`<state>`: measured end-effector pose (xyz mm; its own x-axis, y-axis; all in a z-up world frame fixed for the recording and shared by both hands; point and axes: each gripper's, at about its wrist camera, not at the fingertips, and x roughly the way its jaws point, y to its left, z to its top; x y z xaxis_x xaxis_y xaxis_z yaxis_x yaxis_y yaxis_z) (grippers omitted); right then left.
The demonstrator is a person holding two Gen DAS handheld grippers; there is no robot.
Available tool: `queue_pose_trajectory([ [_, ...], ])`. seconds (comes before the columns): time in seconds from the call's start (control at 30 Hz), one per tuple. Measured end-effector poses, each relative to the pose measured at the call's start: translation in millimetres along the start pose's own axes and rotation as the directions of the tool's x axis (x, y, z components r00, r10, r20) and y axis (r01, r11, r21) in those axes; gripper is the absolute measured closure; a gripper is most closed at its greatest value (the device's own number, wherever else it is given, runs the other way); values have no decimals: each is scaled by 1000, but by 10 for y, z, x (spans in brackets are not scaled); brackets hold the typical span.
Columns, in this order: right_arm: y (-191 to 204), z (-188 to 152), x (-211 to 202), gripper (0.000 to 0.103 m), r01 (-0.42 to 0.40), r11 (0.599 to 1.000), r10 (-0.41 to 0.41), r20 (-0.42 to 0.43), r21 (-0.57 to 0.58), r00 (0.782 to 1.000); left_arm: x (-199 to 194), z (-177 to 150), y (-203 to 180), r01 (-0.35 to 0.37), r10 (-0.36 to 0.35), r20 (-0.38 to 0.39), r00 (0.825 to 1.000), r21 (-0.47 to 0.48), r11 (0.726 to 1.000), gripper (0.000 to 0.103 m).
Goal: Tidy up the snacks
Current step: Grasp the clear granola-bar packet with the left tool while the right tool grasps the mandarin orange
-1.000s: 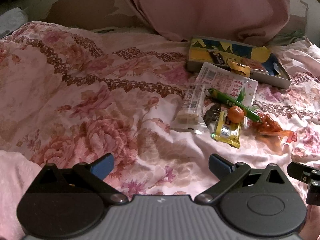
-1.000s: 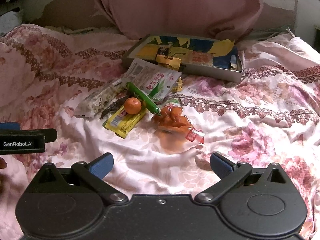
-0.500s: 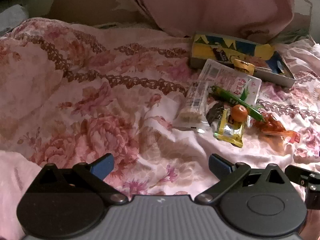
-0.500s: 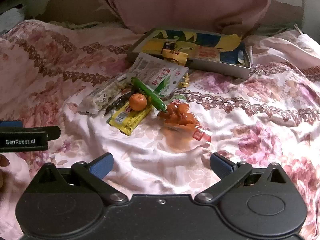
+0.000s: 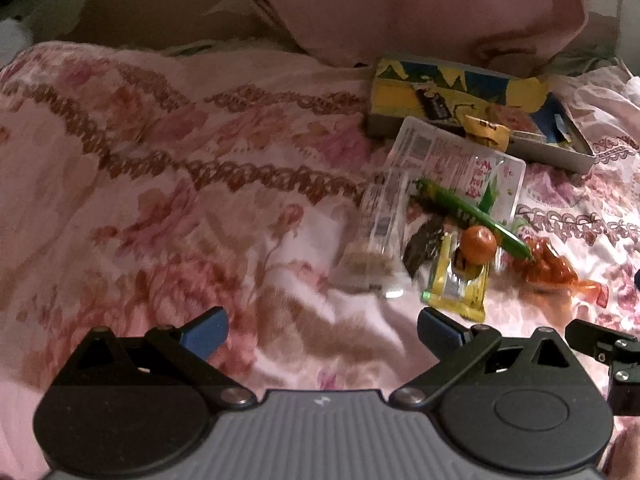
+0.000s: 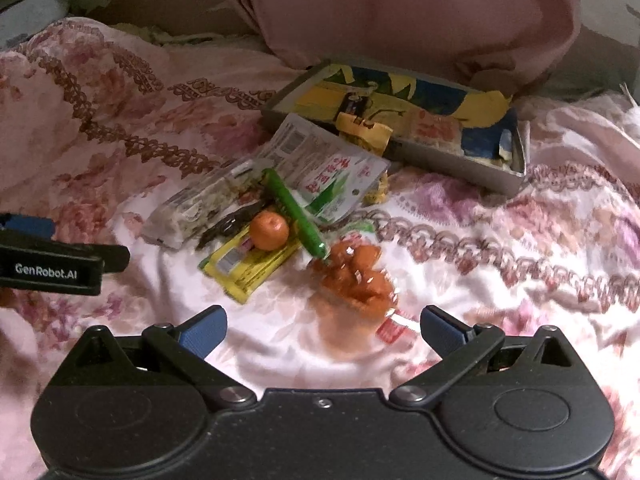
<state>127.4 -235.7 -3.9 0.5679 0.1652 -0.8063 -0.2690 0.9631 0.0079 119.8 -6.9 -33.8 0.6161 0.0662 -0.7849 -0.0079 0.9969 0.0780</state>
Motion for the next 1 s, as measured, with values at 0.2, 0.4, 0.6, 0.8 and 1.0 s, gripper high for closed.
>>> queue_pose_trajectory([
  [0.2, -125, 107, 179, 1, 2, 1000, -2, -9, -18, 1000, 143, 134, -93, -21, 20, 17, 1000, 76, 997, 0],
  [0.4, -144, 180, 318, 1, -53, 999, 53, -4, -6, 999, 311, 275, -87, -40, 42, -14, 999, 120, 992, 0],
  [0.6, -21, 254, 504, 1, -127, 991, 126, -9, -40, 992, 516, 467, -20, -40, 48, -59, 997, 131, 991, 0],
  [0.8, 114, 358, 681, 2, -178, 981, 177, -16, -71, 984, 644, 568, -3, -18, 27, -50, 998, 172, 985, 0],
  [1.0, 148, 388, 757, 13, -188, 979, 188, -10, -76, 982, 739, 610, 68, 50, -44, -47, 998, 135, 990, 0],
])
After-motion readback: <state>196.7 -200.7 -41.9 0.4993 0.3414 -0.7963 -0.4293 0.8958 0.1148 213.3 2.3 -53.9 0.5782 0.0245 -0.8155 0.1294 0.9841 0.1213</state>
